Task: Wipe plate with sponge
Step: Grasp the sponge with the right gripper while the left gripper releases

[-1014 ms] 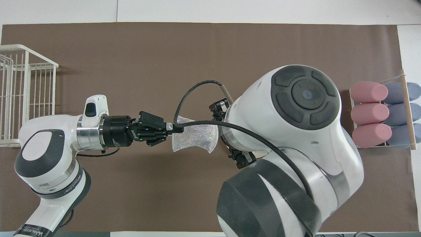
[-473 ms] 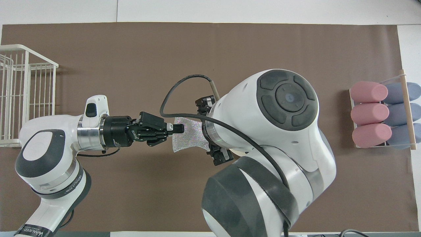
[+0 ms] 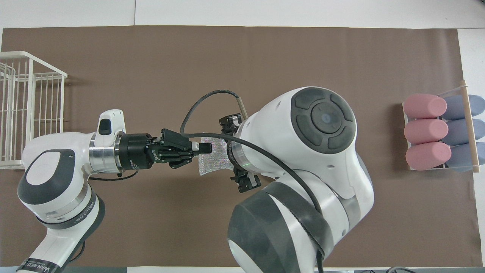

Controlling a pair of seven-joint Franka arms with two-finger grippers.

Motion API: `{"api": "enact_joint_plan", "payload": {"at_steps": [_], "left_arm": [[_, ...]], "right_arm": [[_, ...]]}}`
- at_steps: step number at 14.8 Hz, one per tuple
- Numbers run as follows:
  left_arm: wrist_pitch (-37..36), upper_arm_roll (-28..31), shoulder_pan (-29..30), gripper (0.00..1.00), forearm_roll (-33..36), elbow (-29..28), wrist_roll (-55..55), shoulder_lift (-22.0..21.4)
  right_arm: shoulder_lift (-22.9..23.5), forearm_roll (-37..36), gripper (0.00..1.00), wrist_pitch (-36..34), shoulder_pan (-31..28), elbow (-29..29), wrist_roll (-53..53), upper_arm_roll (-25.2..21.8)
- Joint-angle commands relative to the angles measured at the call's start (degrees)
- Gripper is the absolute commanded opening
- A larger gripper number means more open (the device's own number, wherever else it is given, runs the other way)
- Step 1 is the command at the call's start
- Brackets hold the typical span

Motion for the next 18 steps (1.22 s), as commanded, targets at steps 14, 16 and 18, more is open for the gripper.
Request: {"api": "enact_joint_plan", "payload": {"at_steps": [14, 16, 18], "left_arm": [[1.2, 0.8, -1.3, 1.0, 0.4, -1.7, 0.0, -2.8], [1.3, 0.8, -1.3, 1.0, 0.4, -1.7, 0.2, -2.8], [1.5, 0.9, -1.1, 1.0, 0.9, -1.7, 0.5, -2.7]], "right_arm": [[-1.5, 0.3, 0.0, 2.1, 0.0, -3.0, -3.7, 0.1], [-2.7, -0.1, 0.0, 10.0, -0.8, -11.7, -10.2, 0.0], [-2.6, -0.1, 0.0, 17.3, -2.1, -18.5, -15.5, 0.0]]}}
